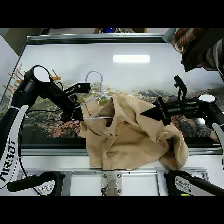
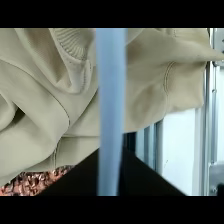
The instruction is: Fold the clothes and pants, and hang the long-sleeved shirts on hangers.
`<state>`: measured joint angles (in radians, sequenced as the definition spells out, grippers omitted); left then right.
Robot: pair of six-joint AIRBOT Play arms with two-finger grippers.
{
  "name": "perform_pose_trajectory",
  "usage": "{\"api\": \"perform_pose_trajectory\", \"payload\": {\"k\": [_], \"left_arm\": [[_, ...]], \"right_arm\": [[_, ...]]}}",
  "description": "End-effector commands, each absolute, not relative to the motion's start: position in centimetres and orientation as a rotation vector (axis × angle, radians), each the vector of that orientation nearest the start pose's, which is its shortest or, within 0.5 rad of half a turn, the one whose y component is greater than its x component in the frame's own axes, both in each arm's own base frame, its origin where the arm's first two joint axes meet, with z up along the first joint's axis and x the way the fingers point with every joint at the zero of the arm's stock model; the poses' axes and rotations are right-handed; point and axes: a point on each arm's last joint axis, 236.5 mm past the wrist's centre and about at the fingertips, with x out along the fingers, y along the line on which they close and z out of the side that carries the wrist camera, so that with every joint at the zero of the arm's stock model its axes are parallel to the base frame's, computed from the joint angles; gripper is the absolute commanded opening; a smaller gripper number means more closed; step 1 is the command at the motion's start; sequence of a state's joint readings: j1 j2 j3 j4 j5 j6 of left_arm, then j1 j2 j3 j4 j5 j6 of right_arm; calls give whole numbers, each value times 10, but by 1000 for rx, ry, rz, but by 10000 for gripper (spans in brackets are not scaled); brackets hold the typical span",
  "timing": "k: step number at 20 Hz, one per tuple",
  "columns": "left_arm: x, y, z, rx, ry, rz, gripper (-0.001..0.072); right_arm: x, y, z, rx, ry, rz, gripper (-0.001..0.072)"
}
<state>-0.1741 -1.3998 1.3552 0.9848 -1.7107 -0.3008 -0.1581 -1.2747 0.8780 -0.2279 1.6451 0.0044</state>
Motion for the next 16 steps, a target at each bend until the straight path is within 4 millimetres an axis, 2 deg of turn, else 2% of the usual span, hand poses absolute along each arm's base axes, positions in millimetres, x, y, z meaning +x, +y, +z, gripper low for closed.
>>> {"api": "perform_pose_trajectory", "payload": {"k": [1, 8, 16], "left_arm": [[277, -177, 56, 538, 1134, -1507, 289], [282, -178, 55, 531, 1130, -1479, 288], [287, -173, 55, 519, 1128, -1456, 287]], "right_arm": [[288, 186, 114, 183, 463, 1507, 21], [287, 187, 116, 159, 433, 1516, 19], [301, 190, 147, 231, 286, 1495, 16]]}}
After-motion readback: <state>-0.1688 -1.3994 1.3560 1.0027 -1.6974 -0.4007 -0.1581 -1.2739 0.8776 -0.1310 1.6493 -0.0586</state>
